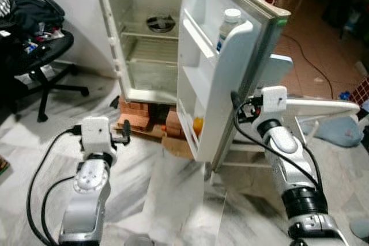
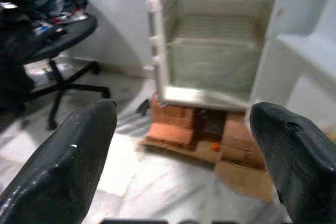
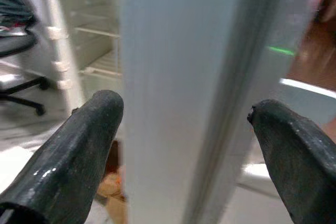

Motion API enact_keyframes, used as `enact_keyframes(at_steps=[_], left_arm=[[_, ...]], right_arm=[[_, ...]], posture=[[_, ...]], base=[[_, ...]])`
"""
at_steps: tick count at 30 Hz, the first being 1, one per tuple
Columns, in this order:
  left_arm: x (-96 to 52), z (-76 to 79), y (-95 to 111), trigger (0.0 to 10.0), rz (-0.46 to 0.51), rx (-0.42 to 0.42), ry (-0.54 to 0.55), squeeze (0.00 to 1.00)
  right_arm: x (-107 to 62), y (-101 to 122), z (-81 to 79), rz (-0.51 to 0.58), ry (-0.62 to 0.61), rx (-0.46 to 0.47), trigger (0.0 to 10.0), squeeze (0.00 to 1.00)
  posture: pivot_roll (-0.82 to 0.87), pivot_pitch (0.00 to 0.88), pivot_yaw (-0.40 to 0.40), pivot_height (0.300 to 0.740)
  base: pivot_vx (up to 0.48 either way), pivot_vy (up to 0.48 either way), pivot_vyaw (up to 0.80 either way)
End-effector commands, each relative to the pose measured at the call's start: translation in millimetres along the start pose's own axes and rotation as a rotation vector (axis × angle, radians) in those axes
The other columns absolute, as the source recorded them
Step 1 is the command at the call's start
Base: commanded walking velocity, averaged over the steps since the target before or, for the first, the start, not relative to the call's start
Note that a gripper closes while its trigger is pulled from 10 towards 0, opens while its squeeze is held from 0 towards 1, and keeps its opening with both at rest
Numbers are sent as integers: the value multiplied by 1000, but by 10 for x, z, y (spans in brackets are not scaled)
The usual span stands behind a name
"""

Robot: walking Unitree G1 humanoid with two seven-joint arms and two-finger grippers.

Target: Restocking fridge

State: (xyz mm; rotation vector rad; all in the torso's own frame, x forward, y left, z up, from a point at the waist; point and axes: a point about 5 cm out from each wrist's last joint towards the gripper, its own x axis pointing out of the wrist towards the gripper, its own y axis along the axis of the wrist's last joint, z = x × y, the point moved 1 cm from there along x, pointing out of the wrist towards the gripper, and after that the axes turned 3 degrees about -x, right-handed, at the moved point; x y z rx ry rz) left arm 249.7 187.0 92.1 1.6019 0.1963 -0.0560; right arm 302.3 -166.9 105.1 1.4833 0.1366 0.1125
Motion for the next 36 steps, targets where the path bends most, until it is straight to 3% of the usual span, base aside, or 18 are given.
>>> enact_keyframes(at_steps=[1, 3, 11, 14, 19, 20, 21, 22, 24, 26, 28, 31, 36], left_arm=[[-13, 25, 16, 10000, -2, 9, -15, 0], [-50, 25, -18, 10000, -12, 26, -21, 0], [-65, 87, -18, 10000, -8, 33, -51, 0], [-66, 104, -2, 10000, -1, 40, -61, 0], [-49, 133, -10, 10000, -4, 39, -63, 0], [-42, 152, -15, 10000, -6, 39, -71, 0], [-42, 152, -15, 10000, -6, 39, -71, 0], [-35, 176, -23, 10000, -11, 45, -84, 0], [-23, 223, -27, 10000, -13, 61, -113, 0], [-16, 239, -18, 10000, -7, 73, -125, 0], [-13, 238, -15, 10000, -4, 75, -124, 0], [-17, 211, -17, 10000, -5, 64, -100, 0], [-15, 226, -7, 10000, 2, 58, -104, 0]], right_arm=[[-29, 63, 19, 13, -13, 2, 10000, 0], [-97, 25, 17, -7, -38, 14, 10000, 0], [-74, 149, -41, 18, -62, 16, 10000, 0], [-29, 210, -50, 32, -73, 26, 10000, 0], [226, 435, -215, 112, 29, 123, 10000, 0], [316, 495, -306, 116, 85, 203, 10000, 0], [316, 495, -306, 116, 85, 203, 10000, 0], [378, 561, -410, 122, 158, 271, 10000, 0], [424, 789, -686, 160, 394, 448, 10000, 0], [362, 959, -860, 198, 594, 516, 10000, 0], [312, 966, -913, 197, 677, 488, 10000, 0], [402, 540, -651, 108, 425, 256, 10000, 0], [355, 341, -430, 76, 279, 170, 10000, 0]], posture=[[118, 33, -41, 740], [116, 33, -41, 740], [120, 24, -41, 740], [123, 31, -42, 740], [123, 34, -36, 740], [122, 33, -32, 740], [122, 33, -32, 740], [125, 31, -33, 740], [138, 27, -37, 740], [145, 24, -41, 740], [147, 23, -47, 740], [150, 26, -57, 740], [142, 29, -49, 740]], base=[[394, 0, 0], [384, 0, 0], [0, 0, 0], [0, 0, 0], [0, 0, 0], [0, 0, 0], [0, 0, 0], [0, 0, 0], [0, 0, 0], [0, 0, 0], [0, 0, 0], [0, 0, 0], [0, 0, 0]])
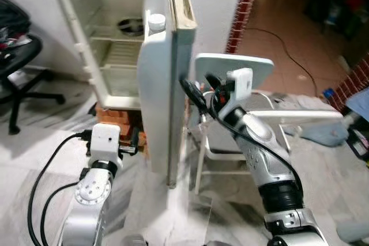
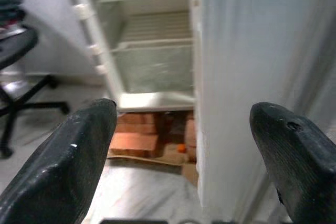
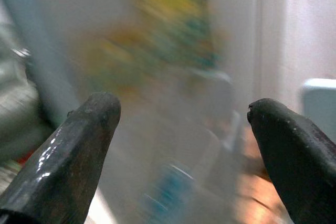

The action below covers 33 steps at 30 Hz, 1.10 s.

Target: Restocking fridge

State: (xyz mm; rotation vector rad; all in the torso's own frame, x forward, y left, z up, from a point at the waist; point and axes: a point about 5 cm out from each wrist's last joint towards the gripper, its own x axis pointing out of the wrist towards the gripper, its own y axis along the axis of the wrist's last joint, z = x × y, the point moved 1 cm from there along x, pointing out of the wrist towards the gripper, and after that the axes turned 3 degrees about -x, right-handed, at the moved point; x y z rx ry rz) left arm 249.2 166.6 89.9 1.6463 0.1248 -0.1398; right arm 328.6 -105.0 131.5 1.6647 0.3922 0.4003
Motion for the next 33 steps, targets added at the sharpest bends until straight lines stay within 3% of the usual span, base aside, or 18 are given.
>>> enact_keyframes(at_steps=[1, 3, 6, 12, 15, 21, 33], left_arm=[[13, 29, 18, 10000, 9, 7, -14, 0], [38, 45, 25, 10000, 9, 9, -27, 0], [72, 46, 61, 10000, 28, 17, -30, 0], [90, 25, 82, 10000, 51, 32, -27, 0], [78, 51, 84, 10000, 51, 6, -62, 0], [125, 47, 108, 10000, 80, 60, -43, 0], [187, 6, 149, 10000, 123, 41, -22, 0]], right_arm=[[-59, 20, 141, 12, -74, -70, 10000, 0], [-135, -48, 231, -27, -116, -115, 10000, 0], [-208, -137, 301, -50, -182, -95, 10000, 0], [-318, -206, 176, -8, -238, -84, 10000, 0], [-314, -193, 168, -8, -253, -132, 10000, 0], [-257, -136, 325, -9, -324, -106, 10000, 0], [-224, -111, 306, 11, -341, -117, 10000, 0]], posture=[[136, 28, -43, 740], [131, 25, -35, 740], [128, 21, -27, 740], [120, 12, -24, 740], [117, 8, -26, 740], [111, 5, -27, 740], [105, 0, -26, 740]], base=[[0, 0, 0], [0, 0, 0], [0, 0, 0], [0, 399, 0], [0, 480, 0], [0, 480, -518], [0, 480, -800]])
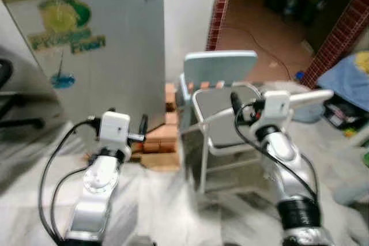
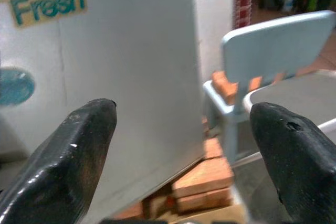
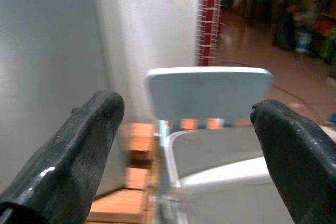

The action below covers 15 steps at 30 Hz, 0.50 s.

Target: Restocking fridge

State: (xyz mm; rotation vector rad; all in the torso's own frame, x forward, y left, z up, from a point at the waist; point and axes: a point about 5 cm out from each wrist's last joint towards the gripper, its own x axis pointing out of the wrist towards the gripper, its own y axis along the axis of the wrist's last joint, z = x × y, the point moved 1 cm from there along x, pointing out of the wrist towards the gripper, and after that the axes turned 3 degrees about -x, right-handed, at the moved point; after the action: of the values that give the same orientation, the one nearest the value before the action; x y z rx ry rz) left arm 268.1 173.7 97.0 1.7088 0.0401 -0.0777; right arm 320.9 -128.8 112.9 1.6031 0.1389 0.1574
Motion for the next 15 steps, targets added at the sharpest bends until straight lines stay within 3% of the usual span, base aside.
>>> enact_keyframes(at_steps=[1, 9, 15], left_arm=[[21, 71, 51, 10000, 29, -36, -9, 0], [44, 62, 75, 10000, 33, -78, -17, 0], [37, 64, 66, 10000, 37, -100, -17, 0]], right_arm=[[2, 35, 110, 11, -35, -17, 10000, 0], [15, 53, 66, 28, -38, -6, 10000, 0], [29, 77, 72, 38, -47, -11, 10000, 0]], posture=[[105, 0, -25, 740], [103, 0, -24, 740], [102, 0, -24, 740]], base=[[0, 480, -800], [0, 480, -655], [0, 480, 0]])
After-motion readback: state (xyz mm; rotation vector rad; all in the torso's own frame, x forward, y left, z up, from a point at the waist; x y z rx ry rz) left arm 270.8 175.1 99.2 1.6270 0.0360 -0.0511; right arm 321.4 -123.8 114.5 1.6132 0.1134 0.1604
